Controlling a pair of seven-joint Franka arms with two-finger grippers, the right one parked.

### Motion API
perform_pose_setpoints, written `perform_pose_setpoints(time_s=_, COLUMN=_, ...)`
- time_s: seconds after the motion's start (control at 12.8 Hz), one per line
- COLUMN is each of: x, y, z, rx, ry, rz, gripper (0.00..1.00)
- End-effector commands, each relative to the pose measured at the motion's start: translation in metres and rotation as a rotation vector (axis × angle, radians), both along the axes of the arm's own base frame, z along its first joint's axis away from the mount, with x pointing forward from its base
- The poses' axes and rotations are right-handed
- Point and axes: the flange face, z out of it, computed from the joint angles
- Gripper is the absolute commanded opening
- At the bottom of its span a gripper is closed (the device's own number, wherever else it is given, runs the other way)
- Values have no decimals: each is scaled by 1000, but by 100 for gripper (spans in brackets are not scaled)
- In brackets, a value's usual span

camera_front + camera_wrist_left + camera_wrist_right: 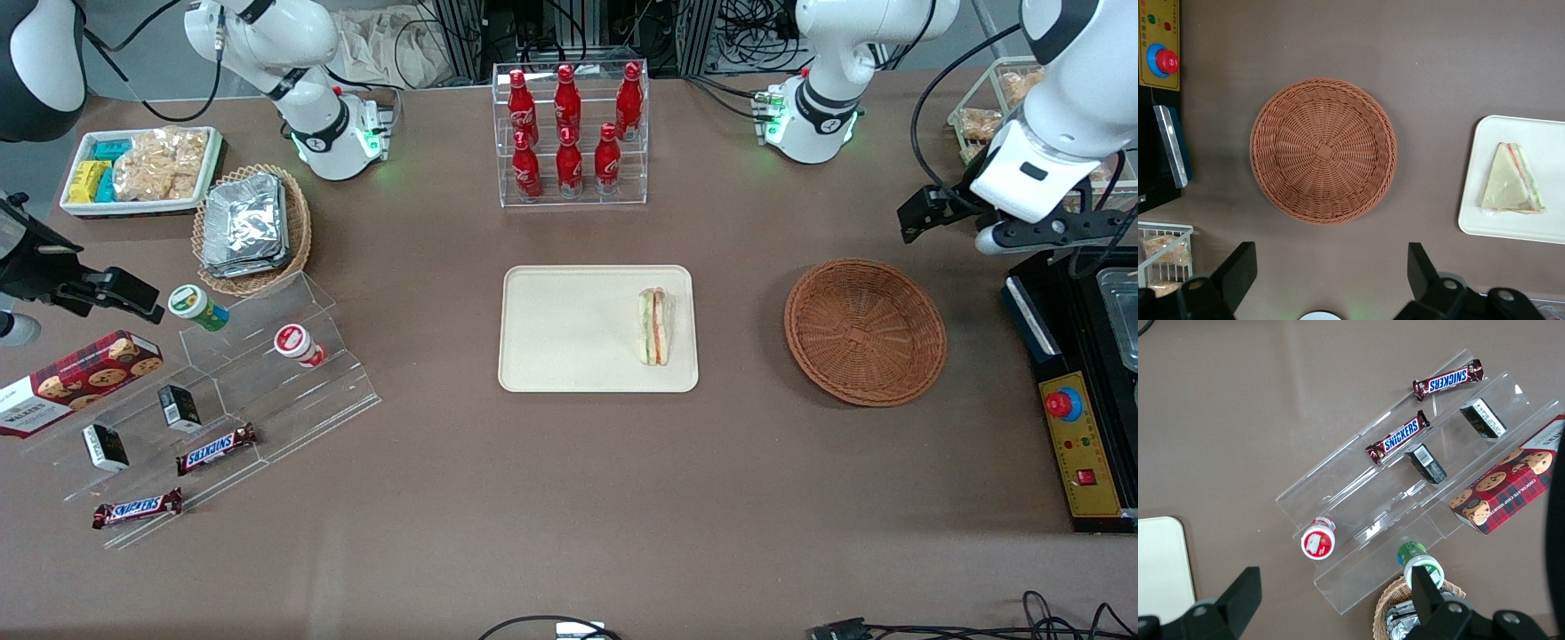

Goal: Place sandwich from basket to tray

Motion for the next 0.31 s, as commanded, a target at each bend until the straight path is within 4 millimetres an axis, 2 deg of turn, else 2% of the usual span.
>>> perform_pose_setpoints(time_s=0.0, x=7, y=-1, z=9, rx=-12, ry=11, rz=-3, gripper=100)
perform_pose_setpoints(time_s=0.23, x=7, y=-1, z=10, rx=-9, ry=9, rz=4, gripper=100)
